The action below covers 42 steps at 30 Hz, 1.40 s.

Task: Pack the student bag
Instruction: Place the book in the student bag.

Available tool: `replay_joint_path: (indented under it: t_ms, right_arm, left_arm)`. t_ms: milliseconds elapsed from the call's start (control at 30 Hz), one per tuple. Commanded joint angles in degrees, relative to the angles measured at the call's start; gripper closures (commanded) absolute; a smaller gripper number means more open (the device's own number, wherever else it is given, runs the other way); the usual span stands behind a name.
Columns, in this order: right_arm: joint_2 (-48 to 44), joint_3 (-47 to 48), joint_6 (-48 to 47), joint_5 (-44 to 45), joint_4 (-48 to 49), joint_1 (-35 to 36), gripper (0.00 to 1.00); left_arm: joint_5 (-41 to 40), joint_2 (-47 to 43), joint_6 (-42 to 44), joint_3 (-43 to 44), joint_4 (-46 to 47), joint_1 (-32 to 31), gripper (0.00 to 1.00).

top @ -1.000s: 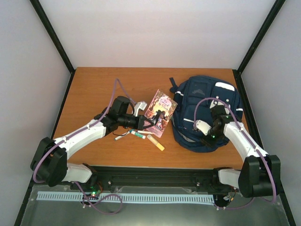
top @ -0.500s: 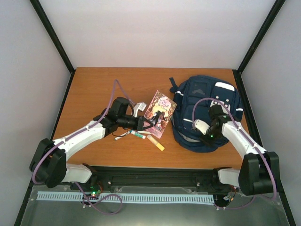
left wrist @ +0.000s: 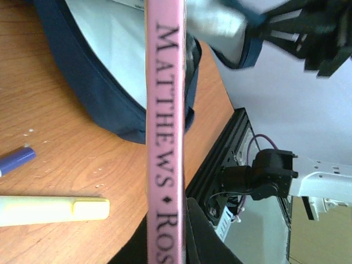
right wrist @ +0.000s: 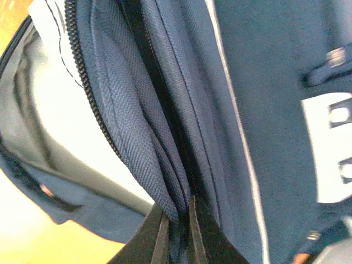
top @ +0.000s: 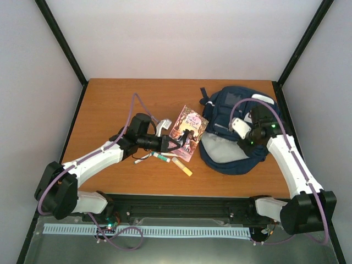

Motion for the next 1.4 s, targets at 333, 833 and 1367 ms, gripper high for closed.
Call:
replay_joint_path:
  t_ms: [333, 833, 1367]
  right_arm:
    - [-0.1, 20.2, 9.4, 2.5, 11.6, 0.1, 0.97]
    - [-2.4, 20.6, 11.4, -0.3, 13.8, 0.1, 0.97]
    - [-3.6, 19.0, 9.1, 0.6, 15.4, 0.1, 0.97]
  left_arm:
    - [4.9, 9.3, -2.8, 4.8, 7.2, -11.2, 0.99]
    - [4.2, 33.1, -22.6, 23.6, 26.6, -11.5, 0.99]
    - [3.9, 55.0, -35.7, 45.1, 35.9, -11.5, 0.99]
